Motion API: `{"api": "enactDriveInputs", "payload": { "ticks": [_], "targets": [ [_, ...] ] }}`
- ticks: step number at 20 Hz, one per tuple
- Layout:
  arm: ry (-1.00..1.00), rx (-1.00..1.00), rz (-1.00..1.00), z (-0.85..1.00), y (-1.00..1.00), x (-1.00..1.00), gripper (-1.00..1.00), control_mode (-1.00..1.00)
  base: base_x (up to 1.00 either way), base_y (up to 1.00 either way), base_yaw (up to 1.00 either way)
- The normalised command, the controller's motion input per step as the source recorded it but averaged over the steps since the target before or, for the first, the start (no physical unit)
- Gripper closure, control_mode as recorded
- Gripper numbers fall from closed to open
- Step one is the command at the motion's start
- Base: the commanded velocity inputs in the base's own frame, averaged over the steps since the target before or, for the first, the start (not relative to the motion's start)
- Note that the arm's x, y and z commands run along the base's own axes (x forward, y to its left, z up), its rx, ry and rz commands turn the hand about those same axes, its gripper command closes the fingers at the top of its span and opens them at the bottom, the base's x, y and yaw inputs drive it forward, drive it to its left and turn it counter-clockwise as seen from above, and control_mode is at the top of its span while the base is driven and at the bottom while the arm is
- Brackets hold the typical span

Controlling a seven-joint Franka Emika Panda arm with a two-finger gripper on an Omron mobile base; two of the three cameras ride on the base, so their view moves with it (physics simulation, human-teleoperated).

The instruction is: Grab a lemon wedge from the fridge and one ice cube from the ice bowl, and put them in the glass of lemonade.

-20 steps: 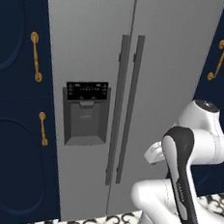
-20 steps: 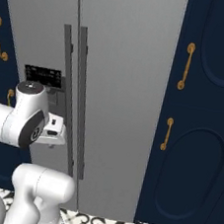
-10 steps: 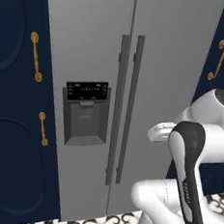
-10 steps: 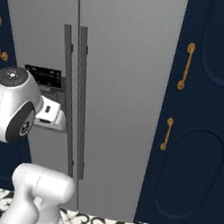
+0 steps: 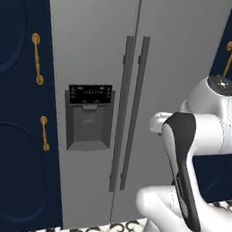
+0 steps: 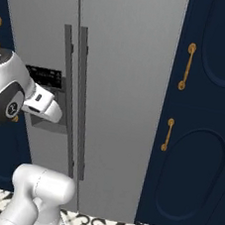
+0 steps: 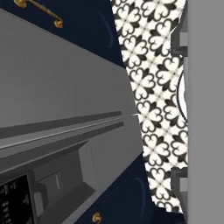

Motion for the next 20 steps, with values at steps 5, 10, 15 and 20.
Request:
{"api": "enactDriveInputs", "payload": {
  "ticks": [5, 10, 15, 20],
  "targets": [
    [-0.03, 0.00, 0.09, 0.00, -0.03, 0.42, -1.00, -1.00, 0.00, 0.00, 0.00],
    [-0.07, -0.02, 0.12, -0.03, -0.05, 0.51, -1.00, -1.00, 0.00, 0.00, 0.00],
    [-0.01, -0.06, 0.03, -0.16, 0.07, 0.72, -1.00, -1.00, 0.00, 0.00, 0.00],
    [-0.16, 0.00, 0.09, -0.30, -0.03, 0.44, -1.00, -1.00, 0.00, 0.00, 0.00]
  ]
}}
